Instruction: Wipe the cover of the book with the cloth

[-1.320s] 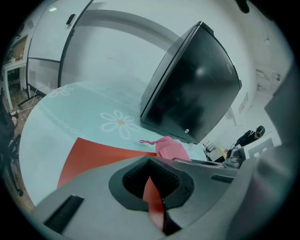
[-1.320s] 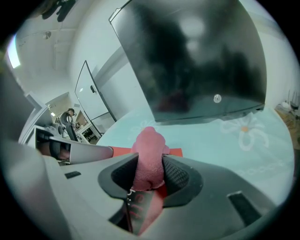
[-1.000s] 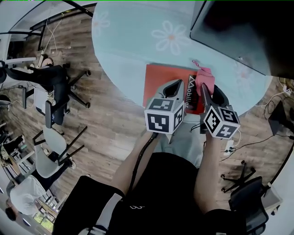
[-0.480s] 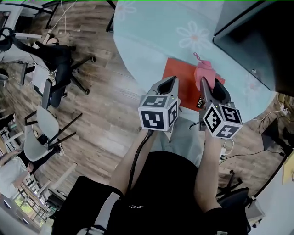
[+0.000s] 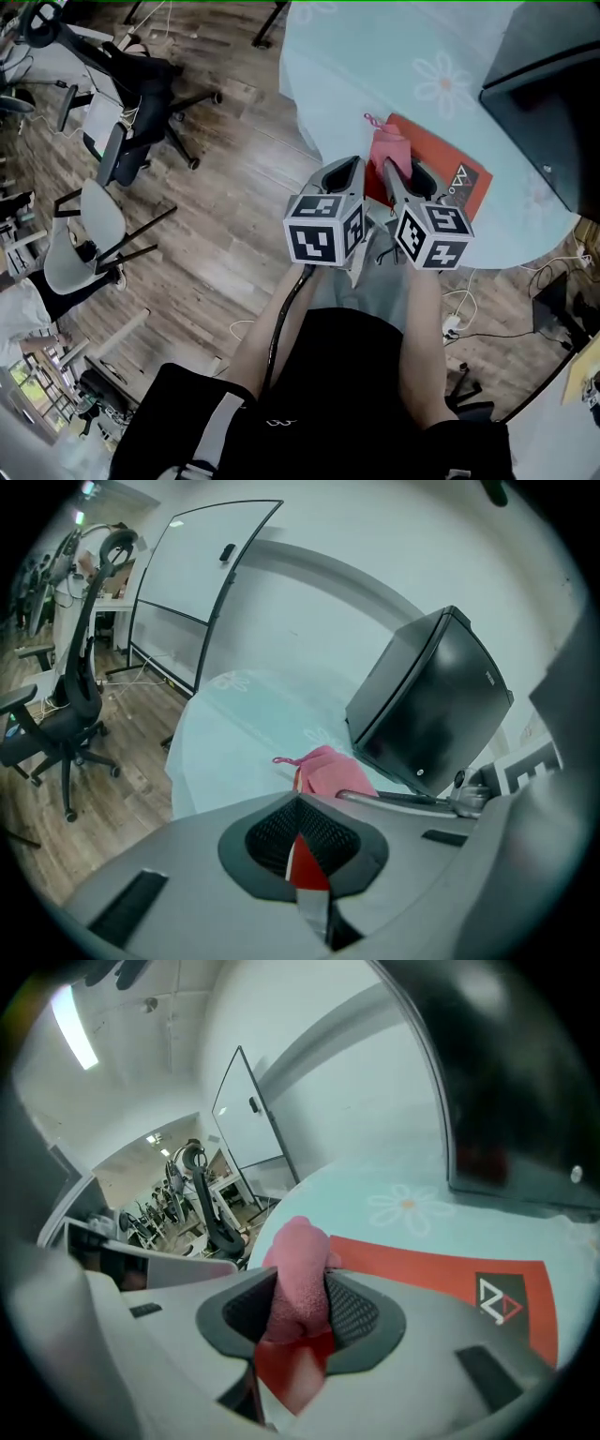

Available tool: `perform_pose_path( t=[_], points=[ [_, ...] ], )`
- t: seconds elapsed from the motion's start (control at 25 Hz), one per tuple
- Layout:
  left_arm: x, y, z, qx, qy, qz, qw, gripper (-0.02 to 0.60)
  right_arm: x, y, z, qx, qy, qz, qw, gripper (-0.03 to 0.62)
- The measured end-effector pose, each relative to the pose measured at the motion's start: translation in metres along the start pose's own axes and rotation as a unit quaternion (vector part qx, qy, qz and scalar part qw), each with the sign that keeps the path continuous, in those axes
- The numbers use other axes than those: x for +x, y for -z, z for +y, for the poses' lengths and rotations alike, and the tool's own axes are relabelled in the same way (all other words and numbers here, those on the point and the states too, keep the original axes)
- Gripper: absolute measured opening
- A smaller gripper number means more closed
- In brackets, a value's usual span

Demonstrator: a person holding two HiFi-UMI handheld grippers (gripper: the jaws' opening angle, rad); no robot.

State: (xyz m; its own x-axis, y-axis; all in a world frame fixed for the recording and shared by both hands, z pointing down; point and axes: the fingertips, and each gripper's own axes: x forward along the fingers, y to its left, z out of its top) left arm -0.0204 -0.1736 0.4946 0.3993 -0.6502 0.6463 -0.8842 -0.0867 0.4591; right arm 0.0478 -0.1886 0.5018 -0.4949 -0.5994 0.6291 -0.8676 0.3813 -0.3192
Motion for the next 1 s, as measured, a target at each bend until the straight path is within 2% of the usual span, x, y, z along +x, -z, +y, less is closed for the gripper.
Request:
perform_pose_path(
  t=[0.28,0.68,1.0],
  points=[
    [-0.007,0.008,0.008,-0.003,-0.003,0.002,1.0,0.012,0.005,0.01,0.006,-0.034,0.019,0.007,0.999,0.152],
    [0.004,0.014,-0.011,0.029,0.024,0.025,0.999,0.012,-0.006,0.017,-0.012,-0.028,0.054,0.003,0.998,0.153],
    [0.018,0.022,-0.042,0.056,0.056,0.047,0.9957,0.012,-0.031,0.024,-0.043,-0.02,0.101,-0.001,0.995,0.155]
  ],
)
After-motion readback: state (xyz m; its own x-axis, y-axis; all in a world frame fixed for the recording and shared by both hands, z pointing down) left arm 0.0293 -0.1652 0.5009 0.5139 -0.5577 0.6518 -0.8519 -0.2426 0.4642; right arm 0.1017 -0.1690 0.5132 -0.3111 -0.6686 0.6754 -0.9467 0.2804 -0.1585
